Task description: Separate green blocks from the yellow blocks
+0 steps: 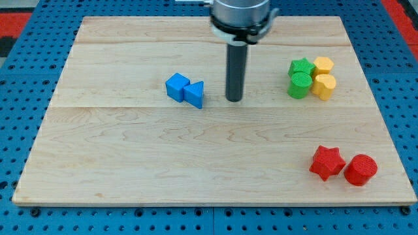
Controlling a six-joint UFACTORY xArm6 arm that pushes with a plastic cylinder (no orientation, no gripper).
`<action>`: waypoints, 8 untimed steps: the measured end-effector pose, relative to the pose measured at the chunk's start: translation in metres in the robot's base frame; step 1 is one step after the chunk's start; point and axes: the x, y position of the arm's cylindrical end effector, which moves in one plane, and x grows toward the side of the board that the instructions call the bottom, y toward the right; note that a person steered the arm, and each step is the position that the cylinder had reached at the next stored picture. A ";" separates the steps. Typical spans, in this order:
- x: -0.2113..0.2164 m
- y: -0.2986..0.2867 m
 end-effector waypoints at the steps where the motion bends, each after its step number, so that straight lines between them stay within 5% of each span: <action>1: 0.019 0.040; 2: 0.029 0.084; 8: -0.142 0.161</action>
